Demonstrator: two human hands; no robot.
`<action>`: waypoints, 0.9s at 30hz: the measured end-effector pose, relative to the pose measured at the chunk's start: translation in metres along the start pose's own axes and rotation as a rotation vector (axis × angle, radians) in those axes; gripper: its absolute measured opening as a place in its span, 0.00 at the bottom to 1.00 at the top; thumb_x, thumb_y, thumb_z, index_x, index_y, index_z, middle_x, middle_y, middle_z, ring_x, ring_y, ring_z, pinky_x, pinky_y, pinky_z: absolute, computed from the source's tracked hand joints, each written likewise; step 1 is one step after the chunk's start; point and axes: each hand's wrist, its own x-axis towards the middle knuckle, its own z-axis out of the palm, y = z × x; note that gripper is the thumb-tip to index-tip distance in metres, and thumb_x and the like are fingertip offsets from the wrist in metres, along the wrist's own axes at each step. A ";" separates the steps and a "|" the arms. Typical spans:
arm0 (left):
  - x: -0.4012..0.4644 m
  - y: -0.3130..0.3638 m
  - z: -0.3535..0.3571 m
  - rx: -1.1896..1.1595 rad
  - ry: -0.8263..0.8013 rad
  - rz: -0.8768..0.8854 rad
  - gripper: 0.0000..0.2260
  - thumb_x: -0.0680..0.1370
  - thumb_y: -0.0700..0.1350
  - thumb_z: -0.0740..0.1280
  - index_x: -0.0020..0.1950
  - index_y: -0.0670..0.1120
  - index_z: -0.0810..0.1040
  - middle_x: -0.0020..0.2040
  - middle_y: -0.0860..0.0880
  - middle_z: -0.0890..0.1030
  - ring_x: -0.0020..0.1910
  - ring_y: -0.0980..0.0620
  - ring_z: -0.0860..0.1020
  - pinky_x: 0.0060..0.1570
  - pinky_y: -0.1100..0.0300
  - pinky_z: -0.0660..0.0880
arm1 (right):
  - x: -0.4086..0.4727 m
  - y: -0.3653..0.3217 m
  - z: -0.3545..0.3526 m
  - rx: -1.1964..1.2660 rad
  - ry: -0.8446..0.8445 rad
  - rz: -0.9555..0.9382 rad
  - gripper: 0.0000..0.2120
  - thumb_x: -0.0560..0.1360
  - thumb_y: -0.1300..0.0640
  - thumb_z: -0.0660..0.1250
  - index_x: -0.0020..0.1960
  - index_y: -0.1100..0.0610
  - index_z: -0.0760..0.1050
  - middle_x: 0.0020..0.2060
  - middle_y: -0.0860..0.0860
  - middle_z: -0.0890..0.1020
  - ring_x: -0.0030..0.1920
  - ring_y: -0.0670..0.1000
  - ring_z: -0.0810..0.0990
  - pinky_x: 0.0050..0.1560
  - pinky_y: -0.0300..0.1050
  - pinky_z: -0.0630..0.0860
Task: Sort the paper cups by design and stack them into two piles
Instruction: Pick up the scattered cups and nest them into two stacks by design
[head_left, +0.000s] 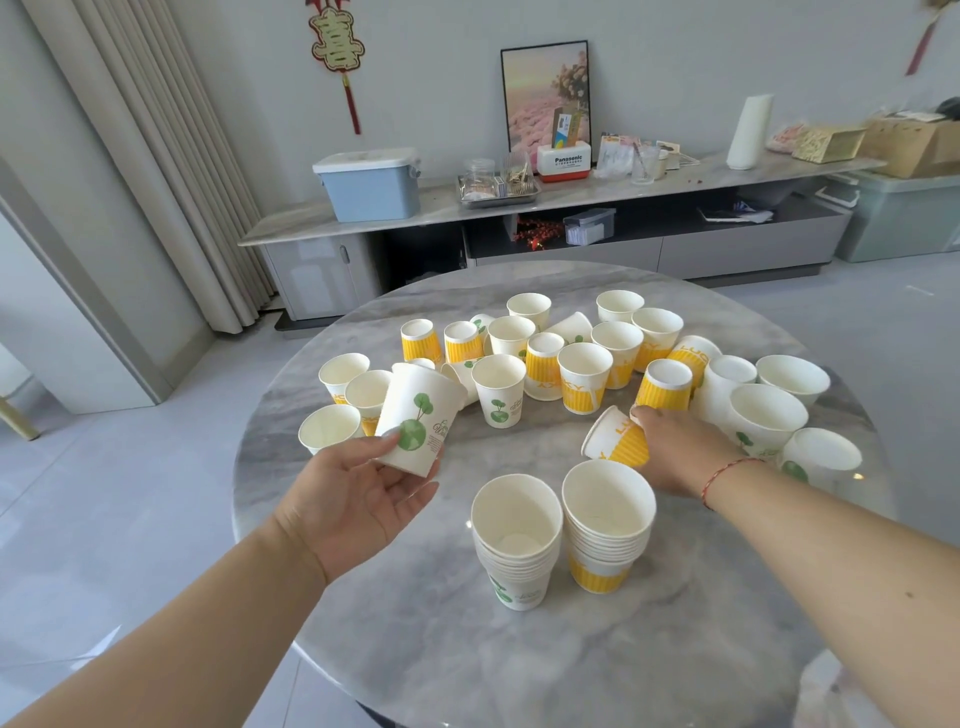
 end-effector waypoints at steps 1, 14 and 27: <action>-0.001 0.000 0.001 -0.018 -0.027 0.017 0.41 0.53 0.38 0.79 0.66 0.39 0.72 0.59 0.39 0.80 0.53 0.43 0.79 0.55 0.49 0.78 | 0.001 -0.001 0.003 0.020 0.003 0.004 0.32 0.64 0.37 0.67 0.62 0.53 0.67 0.60 0.53 0.77 0.58 0.57 0.76 0.52 0.51 0.75; -0.024 -0.016 0.055 0.650 -0.248 0.424 0.27 0.65 0.51 0.71 0.63 0.45 0.75 0.60 0.49 0.81 0.59 0.53 0.77 0.59 0.55 0.73 | -0.071 -0.039 -0.083 1.389 0.002 -0.352 0.31 0.59 0.60 0.75 0.62 0.57 0.71 0.55 0.53 0.82 0.55 0.51 0.81 0.52 0.44 0.79; -0.023 -0.047 0.037 1.232 0.022 0.338 0.41 0.58 0.57 0.80 0.67 0.57 0.66 0.67 0.58 0.70 0.68 0.56 0.65 0.63 0.57 0.64 | -0.105 -0.029 -0.047 0.973 0.034 -0.375 0.52 0.47 0.40 0.79 0.67 0.42 0.60 0.66 0.43 0.70 0.67 0.41 0.68 0.63 0.34 0.65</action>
